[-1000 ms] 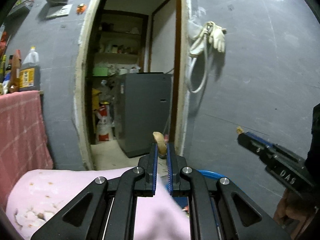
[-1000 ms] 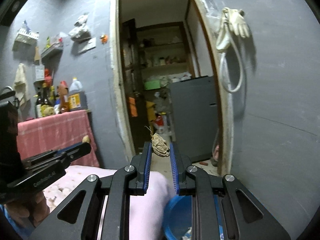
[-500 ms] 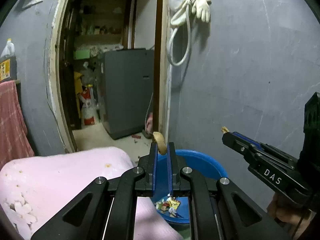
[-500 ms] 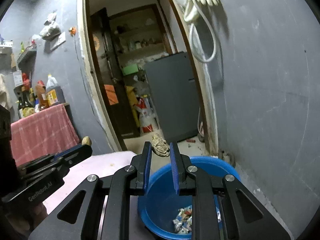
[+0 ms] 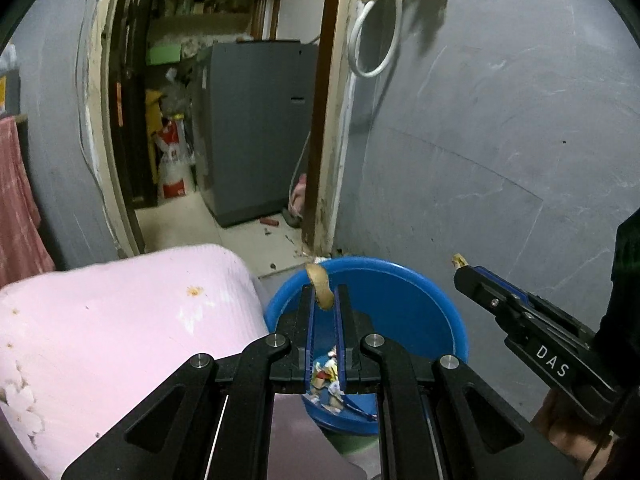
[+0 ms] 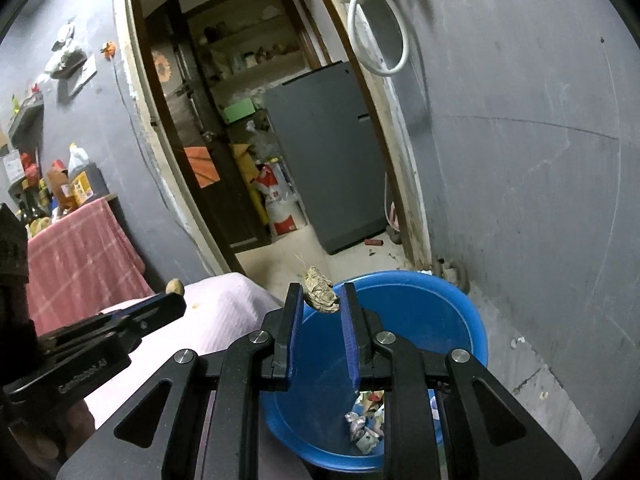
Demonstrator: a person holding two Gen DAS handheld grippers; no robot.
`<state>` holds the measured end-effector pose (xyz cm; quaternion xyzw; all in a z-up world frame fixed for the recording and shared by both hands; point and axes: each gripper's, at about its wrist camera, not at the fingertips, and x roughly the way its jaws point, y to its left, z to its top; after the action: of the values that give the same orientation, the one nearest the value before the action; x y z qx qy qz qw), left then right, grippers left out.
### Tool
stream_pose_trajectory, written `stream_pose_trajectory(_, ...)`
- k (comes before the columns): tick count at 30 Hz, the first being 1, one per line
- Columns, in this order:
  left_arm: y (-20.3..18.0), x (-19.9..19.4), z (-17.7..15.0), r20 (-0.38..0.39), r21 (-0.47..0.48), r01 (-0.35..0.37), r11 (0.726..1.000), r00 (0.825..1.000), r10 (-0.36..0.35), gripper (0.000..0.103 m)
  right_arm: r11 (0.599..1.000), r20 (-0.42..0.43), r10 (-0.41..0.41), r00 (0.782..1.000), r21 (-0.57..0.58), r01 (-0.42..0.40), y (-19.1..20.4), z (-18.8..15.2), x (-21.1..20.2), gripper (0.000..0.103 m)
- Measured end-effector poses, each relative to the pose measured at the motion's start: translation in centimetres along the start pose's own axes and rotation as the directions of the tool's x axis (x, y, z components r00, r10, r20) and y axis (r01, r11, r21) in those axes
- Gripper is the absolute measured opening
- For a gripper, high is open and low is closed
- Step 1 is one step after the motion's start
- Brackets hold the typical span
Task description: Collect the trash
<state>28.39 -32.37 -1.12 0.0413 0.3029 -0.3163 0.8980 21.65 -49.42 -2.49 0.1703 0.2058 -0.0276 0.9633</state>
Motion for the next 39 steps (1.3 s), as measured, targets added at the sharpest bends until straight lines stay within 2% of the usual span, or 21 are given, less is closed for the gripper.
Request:
stream_pose_trajectory(8,0.3,1.7,-0.2,-0.060,-0.038,0.044,0.998,0.997,-0.046,0.007,1.000,-0.034,-0.015,0.999,0.025,0.016,-0.6,-0.3,0.9,0.019)
stream_pose_trajectory(13,0.6,2.1,-0.4,-0.090,-0.066,0.070,0.995,0.993,-0.076,0.007,0.999,-0.034,-0.020,0.999,0.037,0.021,-0.8,-0.3,1.0,0.031)
stream_pose_trajectory(16,1.0,2.0,-0.3,-0.092,-0.078,0.079,0.994,0.992,-0.086,0.009,0.999,-0.033,-0.023,0.999,0.040,0.024,-0.8,-0.3,1.0,0.031)
stream_pose_trajectory(19,1.3,1.5,-0.3,-0.083,-0.084,0.081,0.993,0.993,-0.088,0.020,0.998,-0.031,-0.029,0.999,0.047,0.031,-1.0,-0.3,0.9,0.034)
stream_pose_trajectory(21,1.7,0.9,-0.3,-0.061,-0.095,0.074,0.993,0.995,-0.080,0.037,0.998,-0.024,-0.036,0.999,0.048,0.037,-1.1,-0.3,0.6,0.041)
stream_pose_trajectory(25,2.3,-0.6,-0.2,-0.011,-0.115,0.044,0.992,0.999,-0.045,0.047,0.998,0.003,-0.047,0.999,0.040,0.047,-0.9,-0.1,-0.1,0.052)
stream_pose_trajectory(29,3.0,-2.3,0.2,0.035,-0.128,0.004,0.992,0.999,0.000,0.070,0.998,0.032,-0.053,0.998,0.030,0.052,-0.5,0.1,-1.0,0.056)
stream_pose_trajectory(31,3.3,-3.3,0.2,0.069,-0.128,-0.017,0.992,0.997,0.026,0.075,0.998,0.042,-0.059,0.997,0.015,0.058,-0.2,0.1,-1.2,0.059)
stream_pose_trajectory(33,3.6,-4.1,0.2,0.086,-0.131,-0.032,0.991,0.995,0.044,0.086,0.998,0.053,-0.065,0.996,0.001,0.065,0.2,0.1,-1.6,0.072)
stream_pose_trajectory(35,4.0,-5.0,0.1,0.114,-0.146,-0.061,0.987,0.990,0.078,0.095,0.998,0.064,-0.067,0.996,-0.001,0.067,0.2,0.1,-2.0,0.077)
stream_pose_trajectory(36,4.1,-5.4,0.0,0.136,-0.157,-0.077,0.985,0.986,0.099,0.098,0.998,0.071,-0.068,0.995,0.000,0.068,0.3,0.1,-2.3,0.080)
stream_pose_trajectory(39,4.5,-6.7,-0.3,0.174,-0.175,-0.103,0.979,0.976,0.134,0.099,0.997,0.092,-0.077,0.993,-0.003,0.078,0.4,0.0,-3.1,0.087)
